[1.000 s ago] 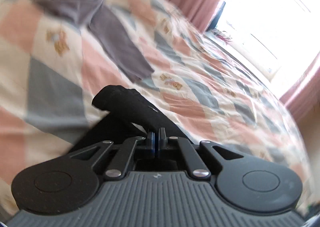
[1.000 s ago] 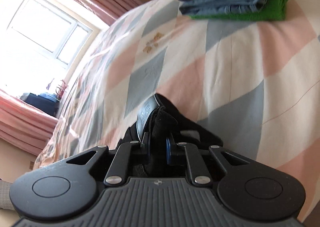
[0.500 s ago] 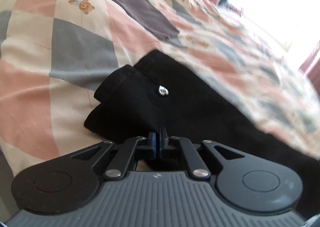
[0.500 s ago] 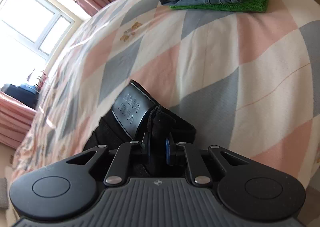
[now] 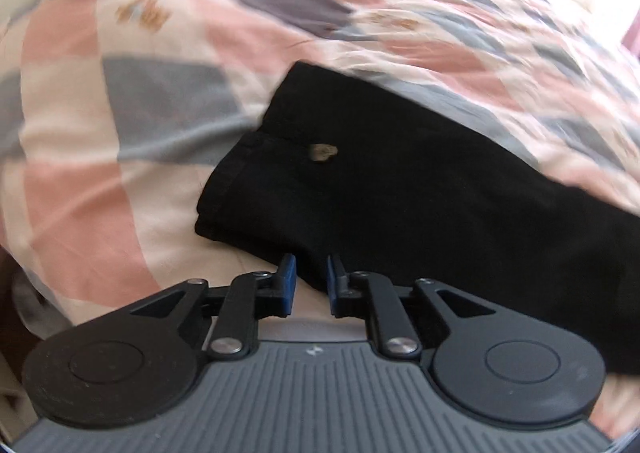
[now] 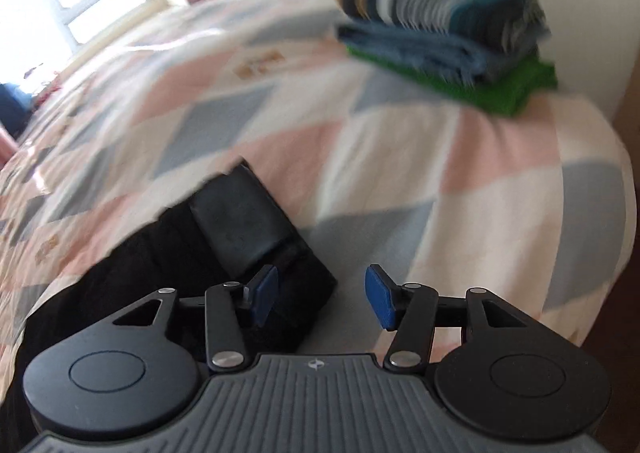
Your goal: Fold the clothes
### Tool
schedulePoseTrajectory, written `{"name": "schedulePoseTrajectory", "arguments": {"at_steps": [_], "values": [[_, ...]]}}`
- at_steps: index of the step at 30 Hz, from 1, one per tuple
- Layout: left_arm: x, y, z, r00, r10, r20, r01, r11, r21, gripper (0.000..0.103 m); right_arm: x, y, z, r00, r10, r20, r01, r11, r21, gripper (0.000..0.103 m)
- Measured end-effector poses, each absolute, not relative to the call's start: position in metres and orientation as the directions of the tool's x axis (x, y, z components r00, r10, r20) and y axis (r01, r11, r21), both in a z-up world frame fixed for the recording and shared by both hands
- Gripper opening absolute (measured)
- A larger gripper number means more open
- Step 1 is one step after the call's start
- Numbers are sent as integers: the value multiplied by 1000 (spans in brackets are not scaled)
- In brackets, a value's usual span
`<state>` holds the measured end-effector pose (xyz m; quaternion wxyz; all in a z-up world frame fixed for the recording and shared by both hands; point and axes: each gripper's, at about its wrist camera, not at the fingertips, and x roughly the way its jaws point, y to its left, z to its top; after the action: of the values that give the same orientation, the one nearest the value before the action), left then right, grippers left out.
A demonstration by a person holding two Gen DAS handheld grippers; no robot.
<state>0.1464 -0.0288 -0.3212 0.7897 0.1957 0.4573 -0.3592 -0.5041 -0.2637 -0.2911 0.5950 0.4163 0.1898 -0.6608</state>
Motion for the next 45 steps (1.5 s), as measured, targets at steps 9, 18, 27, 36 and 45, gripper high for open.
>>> {"name": "schedulePoseTrajectory", "arguments": {"at_steps": [9, 18, 27, 36, 45], "values": [[74, -191, -282, -228, -553, -802, 848, 292, -442, 12, -408, -251, -314, 337, -587, -736, 938, 143, 316, 52], [6, -397, -355, -730, -261, -632, 596, 212, -775, 29, -377, -252, -349, 321, -557, -766, 943, 115, 312, 51], [-18, -398, -430, -836, -93, -540, 464, 404, -788, 31, -367, -258, -357, 255, -529, -809, 955, 4, 298, 53], [-32, -420, -451, -867, -166, -469, 370, 416, -831, 28, -352, -265, -361, 211, -531, -821, 962, -38, 272, 72], [8, -415, -461, -877, -325, -353, 154, 505, -849, 18, -351, -271, -362, 212, -514, -831, 964, -32, 266, 72]]}}
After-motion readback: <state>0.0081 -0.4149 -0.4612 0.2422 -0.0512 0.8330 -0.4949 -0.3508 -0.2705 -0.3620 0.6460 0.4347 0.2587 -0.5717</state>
